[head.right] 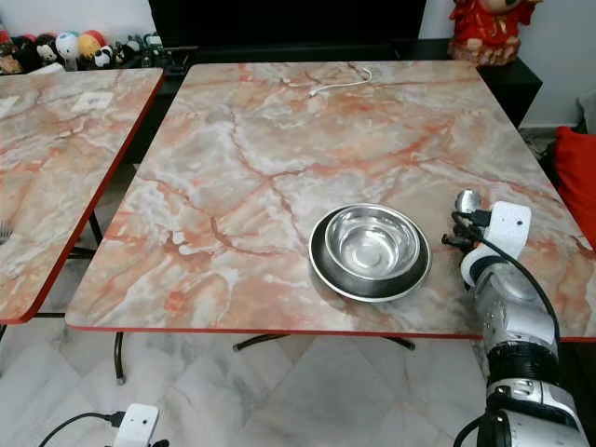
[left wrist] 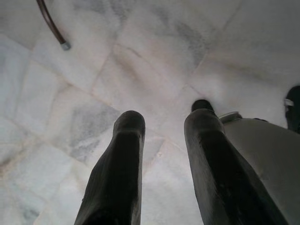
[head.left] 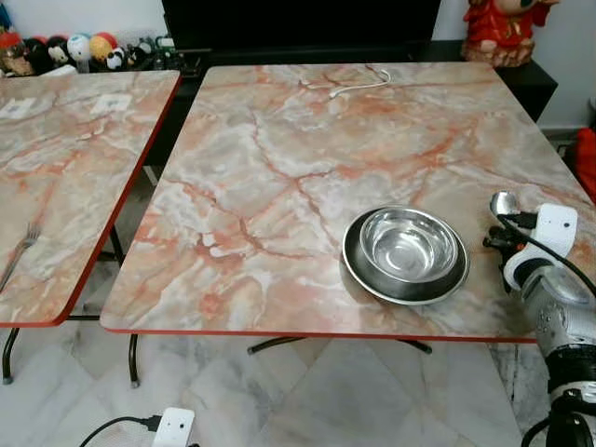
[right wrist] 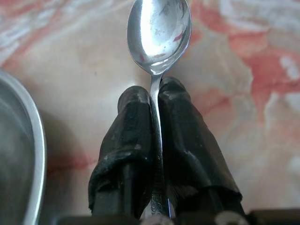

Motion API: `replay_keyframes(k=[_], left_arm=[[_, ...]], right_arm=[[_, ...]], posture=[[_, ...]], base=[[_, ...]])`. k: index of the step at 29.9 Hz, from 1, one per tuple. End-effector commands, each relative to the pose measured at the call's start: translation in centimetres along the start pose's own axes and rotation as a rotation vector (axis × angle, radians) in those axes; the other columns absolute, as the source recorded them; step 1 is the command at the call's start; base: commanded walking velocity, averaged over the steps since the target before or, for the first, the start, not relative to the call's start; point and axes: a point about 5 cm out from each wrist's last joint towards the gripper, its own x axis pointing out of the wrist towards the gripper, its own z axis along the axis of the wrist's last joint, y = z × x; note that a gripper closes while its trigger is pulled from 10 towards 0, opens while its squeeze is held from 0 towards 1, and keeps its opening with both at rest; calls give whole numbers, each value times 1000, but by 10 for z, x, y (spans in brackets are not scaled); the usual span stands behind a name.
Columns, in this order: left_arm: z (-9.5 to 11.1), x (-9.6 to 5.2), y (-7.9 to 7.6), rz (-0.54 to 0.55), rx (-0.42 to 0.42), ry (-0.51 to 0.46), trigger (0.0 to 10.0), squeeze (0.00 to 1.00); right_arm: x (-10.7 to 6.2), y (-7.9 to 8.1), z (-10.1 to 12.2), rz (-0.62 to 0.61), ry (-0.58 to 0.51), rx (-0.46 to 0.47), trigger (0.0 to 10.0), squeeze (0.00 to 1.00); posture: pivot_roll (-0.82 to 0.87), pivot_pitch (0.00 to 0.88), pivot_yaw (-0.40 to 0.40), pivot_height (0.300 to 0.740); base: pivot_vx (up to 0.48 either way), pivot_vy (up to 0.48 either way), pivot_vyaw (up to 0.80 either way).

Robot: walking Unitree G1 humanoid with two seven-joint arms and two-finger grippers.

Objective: Setting the table

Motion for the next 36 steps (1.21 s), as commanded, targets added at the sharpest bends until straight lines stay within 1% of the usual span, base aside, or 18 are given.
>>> replay_keyframes(k=[1, 4, 8, 28, 30, 31, 32, 33, 34, 35, 36], left_arm=[[-7, -2, 6, 12, -9, 28, 10000, 0], [-7, -2, 8, 14, -9, 26, 10000, 0], [-6, -2, 9, 16, -11, 25, 10000, 0], [-6, -2, 10, 19, -8, 20, 10000, 0], [-6, -2, 10, 19, -8, 19, 10000, 0], [-5, -2, 10, 19, -8, 19, 10000, 0], [-5, -2, 10, 19, -7, 18, 10000, 0], [-4, -2, 9, 18, -7, 17, 10000, 0], [-4, -1, 9, 18, -7, 16, 10000, 0], [-4, -1, 9, 18, -7, 16, 10000, 0], [-4, -1, 9, 18, -6, 16, 10000, 0]], right_arm=[[0, -3, -4, -6, 10, 17, 10000, 0], [0, -3, -9, -4, 20, 29, 10000, 0], [1, -3, -13, 8, 30, 18, 10000, 0], [3, 1, -14, 33, 27, -21, 10000, 0], [3, 1, -14, 34, 29, -43, 10000, 0], [3, 2, -15, 38, 30, -47, 10000, 212], [3, 3, -15, 41, 31, -48, 10000, 396], [3, 3, -15, 42, 31, -46, 10000, 467], [4, 3, -16, 39, 32, -45, 10000, 392], [4, 3, -16, 39, 32, -45, 10000, 392], [4, 3, -16, 37, 33, -45, 10000, 216]], posture=[[-108, 125, 62, 740], [-103, 124, 62, 740], [-101, 126, 66, 740], [-95, 123, 67, 740], [-95, 123, 67, 740], [-95, 123, 67, 740], [-93, 123, 68, 740], [-93, 123, 67, 740], [-93, 122, 67, 740], [-93, 122, 67, 740], [-93, 123, 67, 740]], base=[[0, 0, 0], [0, 0, 0], [0, 0, 0], [0, 0, 0], [0, 0, 0], [0, 0, 0], [0, 0, 0], [0, 0, 0], [0, 0, 0], [0, 0, 0], [0, 0, 0]])
